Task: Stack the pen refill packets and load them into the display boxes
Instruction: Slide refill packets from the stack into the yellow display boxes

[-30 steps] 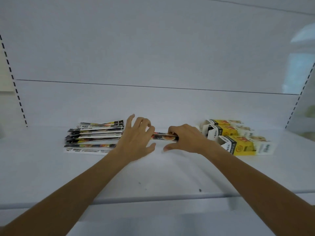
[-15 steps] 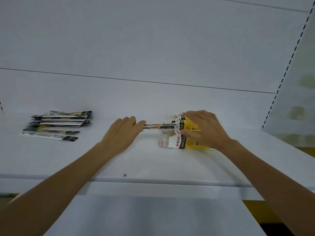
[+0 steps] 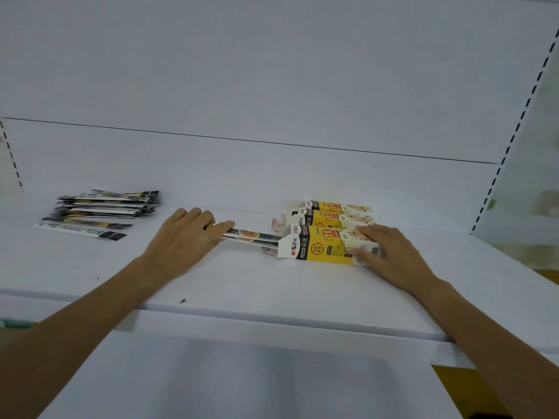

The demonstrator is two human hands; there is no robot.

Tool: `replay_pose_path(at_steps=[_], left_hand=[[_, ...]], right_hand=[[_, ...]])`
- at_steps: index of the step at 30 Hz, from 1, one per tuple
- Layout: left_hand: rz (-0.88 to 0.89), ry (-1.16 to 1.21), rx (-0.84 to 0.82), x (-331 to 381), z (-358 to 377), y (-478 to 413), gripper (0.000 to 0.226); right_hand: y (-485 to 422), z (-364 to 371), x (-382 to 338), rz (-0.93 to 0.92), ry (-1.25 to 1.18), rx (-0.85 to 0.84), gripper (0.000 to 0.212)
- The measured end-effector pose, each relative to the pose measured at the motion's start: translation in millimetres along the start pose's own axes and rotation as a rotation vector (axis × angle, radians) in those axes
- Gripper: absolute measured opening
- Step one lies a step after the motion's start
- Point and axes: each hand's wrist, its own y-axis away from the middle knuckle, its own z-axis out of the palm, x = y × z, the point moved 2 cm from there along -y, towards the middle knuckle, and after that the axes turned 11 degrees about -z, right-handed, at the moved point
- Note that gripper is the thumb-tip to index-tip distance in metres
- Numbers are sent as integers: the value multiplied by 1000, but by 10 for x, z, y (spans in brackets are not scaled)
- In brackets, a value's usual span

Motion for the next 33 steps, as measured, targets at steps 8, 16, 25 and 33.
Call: replay_pose_path(at_steps=[8,16,25,33], left_hand=[[10,67,-17,156,54,-132,55],[-167,287,-64,127,114,-225,28],[-32,256,-253,148,82,-111,57],[-97,292,-559,307,114,-196,74]], right_hand=[[-11,14,-21,-49,-35,16,61],[-8,-1,-39,-33,-65,26,58],[11,-8,-58,-36,-64,-2,60],[-2,-10,-78,-28,-54,-18,59]])
